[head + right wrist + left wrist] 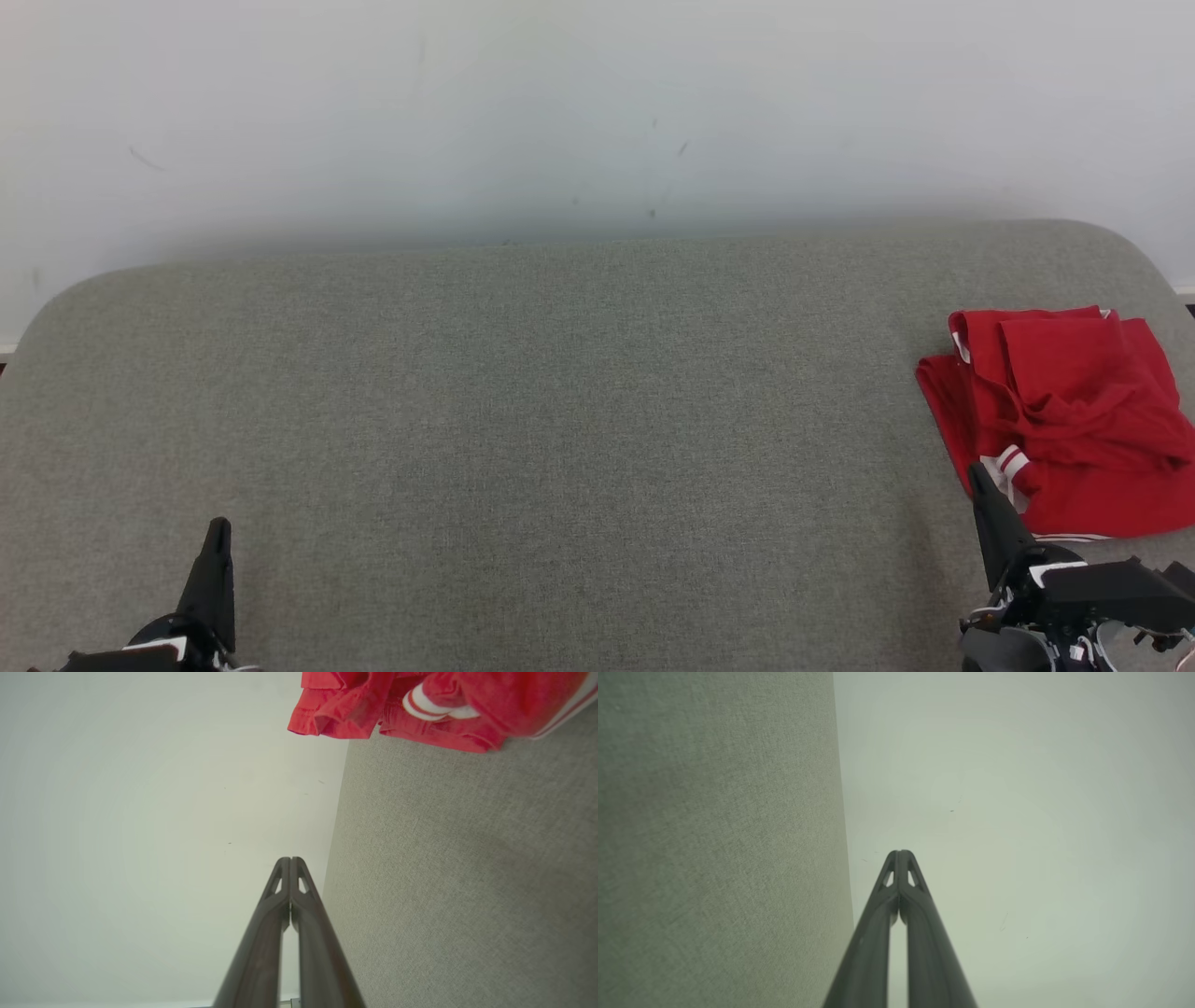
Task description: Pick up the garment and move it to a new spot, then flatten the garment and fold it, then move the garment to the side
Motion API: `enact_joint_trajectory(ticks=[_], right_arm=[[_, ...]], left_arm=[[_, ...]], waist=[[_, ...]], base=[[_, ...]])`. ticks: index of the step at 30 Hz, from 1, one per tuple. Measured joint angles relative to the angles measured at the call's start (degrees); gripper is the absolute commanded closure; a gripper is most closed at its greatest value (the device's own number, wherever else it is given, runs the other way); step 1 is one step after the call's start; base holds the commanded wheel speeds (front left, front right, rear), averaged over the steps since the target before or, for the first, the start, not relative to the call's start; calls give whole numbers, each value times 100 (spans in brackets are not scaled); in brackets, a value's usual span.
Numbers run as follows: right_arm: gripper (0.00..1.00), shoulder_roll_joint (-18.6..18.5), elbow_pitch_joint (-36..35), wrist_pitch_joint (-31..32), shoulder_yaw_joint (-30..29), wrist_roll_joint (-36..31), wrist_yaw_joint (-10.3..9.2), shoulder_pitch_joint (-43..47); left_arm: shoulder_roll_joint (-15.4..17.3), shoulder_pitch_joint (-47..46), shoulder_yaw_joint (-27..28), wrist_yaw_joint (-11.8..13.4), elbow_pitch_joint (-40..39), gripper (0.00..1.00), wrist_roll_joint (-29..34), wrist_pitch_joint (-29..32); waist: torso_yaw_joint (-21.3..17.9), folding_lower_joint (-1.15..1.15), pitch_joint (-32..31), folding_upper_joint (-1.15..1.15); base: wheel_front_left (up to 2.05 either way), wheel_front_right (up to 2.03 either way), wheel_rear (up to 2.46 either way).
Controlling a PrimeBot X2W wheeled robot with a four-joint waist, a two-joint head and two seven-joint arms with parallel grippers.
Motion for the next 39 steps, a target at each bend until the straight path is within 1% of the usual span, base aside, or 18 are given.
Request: enact_joint_trajectory(ticks=[39], right_arm=[[100,0,2,-1,1,1,5,-62]], left_arm=[[-1,0,-1,0,-1,100,0,0]], waist=[[0,0,0,0]], base=[[0,0,0]])
